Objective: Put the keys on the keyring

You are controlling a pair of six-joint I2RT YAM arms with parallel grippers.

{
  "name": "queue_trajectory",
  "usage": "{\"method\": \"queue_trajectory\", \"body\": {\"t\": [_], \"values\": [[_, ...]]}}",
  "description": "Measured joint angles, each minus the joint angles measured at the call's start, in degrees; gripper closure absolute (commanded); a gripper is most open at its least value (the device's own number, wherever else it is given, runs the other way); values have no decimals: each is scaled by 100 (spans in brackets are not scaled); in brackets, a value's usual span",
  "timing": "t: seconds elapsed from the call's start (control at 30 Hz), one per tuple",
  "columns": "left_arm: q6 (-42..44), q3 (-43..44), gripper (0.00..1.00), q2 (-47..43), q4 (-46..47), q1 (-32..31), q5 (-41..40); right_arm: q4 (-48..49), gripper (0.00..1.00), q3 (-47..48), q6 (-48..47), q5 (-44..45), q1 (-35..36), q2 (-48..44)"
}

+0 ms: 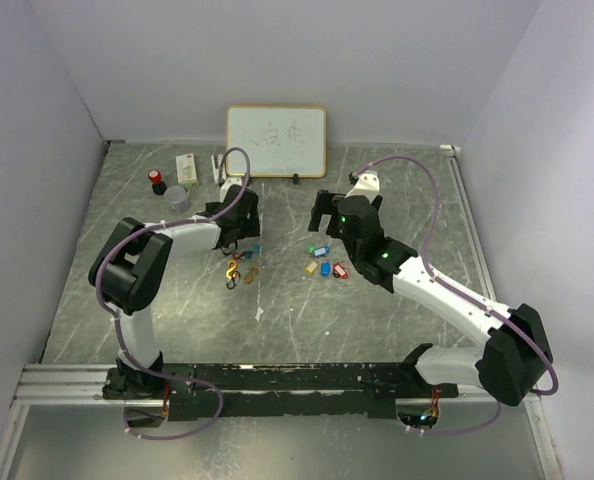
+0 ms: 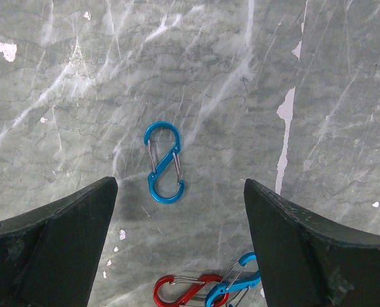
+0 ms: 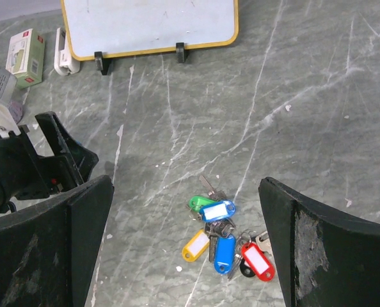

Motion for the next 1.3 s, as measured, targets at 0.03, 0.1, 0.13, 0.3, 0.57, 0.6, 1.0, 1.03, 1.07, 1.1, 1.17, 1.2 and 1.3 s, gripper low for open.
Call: {"method": "queue_trajectory", "body": {"t": [0.03,0.1,0.13,0.3,0.57,0.6,1.0,1.03,1.07,1.1,1.17,1.2,1.3], "values": [[4,0,8,9,17,4,2,0,0,0,0,9,-4,0],[22,0,9,24,59,22,2,2,0,0,0,13,-15,0],[33,0,9,31,81,37,4,2,0,0,0,13,-20,0],[70,0,11,74,177,125,55,2,0,0,0,15,-33,0],[116,0,15,184,291,201,157,2,0,0,0,13,-37,2],[127,0,16,197,308,201,155,2,0,0,0,13,-37,4],[254,4,39,236,328,214,105,2,0,0,4,37,-48,17],[256,4,42,236,328,221,105,2,0,0,4,37,-48,17],[262,4,45,238,328,225,101,4,0,0,4,39,-48,17],[267,4,46,245,332,229,98,2,0,0,4,44,-48,17],[282,9,52,256,334,236,81,2,0,0,4,55,-48,17],[289,13,55,256,334,238,76,2,0,0,4,55,-48,17],[313,13,65,260,339,243,59,2,0,0,7,55,-48,17]]}}
